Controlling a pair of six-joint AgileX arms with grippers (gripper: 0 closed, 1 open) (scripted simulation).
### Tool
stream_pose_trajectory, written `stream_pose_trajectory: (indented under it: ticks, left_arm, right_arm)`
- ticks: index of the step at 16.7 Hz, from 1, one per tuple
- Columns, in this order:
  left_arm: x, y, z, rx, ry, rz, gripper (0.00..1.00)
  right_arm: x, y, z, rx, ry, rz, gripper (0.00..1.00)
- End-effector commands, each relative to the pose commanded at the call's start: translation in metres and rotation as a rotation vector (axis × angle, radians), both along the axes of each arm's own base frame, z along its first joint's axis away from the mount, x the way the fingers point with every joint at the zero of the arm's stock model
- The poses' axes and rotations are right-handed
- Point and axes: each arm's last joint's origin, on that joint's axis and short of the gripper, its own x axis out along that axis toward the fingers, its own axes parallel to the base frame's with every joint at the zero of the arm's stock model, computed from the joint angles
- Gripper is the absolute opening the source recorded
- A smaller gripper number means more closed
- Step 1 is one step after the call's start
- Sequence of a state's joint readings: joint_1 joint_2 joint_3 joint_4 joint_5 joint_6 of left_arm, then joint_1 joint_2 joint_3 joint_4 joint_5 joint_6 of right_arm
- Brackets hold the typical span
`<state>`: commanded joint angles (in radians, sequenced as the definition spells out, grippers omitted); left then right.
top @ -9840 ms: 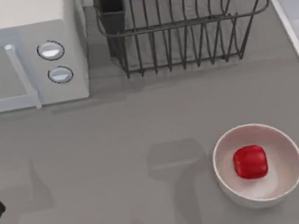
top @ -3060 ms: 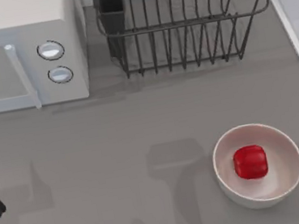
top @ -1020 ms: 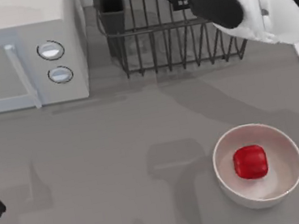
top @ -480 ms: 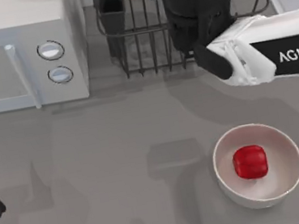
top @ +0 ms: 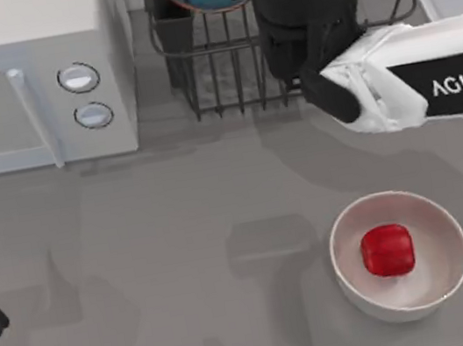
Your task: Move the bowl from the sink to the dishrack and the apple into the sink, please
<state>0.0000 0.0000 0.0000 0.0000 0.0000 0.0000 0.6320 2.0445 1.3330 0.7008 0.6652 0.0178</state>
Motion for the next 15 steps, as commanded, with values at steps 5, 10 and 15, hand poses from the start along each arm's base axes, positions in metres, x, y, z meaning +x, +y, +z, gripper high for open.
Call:
stream_pose_trajectory:
  ticks: [5,10,15]
  left_arm:
    - [0.0000,0.0000,0.0000,0.000,0.000,0.000,1.00]
    - [0.0000,0.0000,0.0000,0.000,0.000,0.000,1.00]
    - [0.0000,0.0000,0.0000,0.000,0.000,0.000,1.00]
  right_arm:
    - [0.0000,0.0000,0.0000,0.000,0.000,0.000,0.75]
    - [0.0000,0.0000,0.0000,0.000,0.000,0.000,1.00]
    - [0.0000,0.0000,0.0000,0.000,0.000,0.000,1.00]
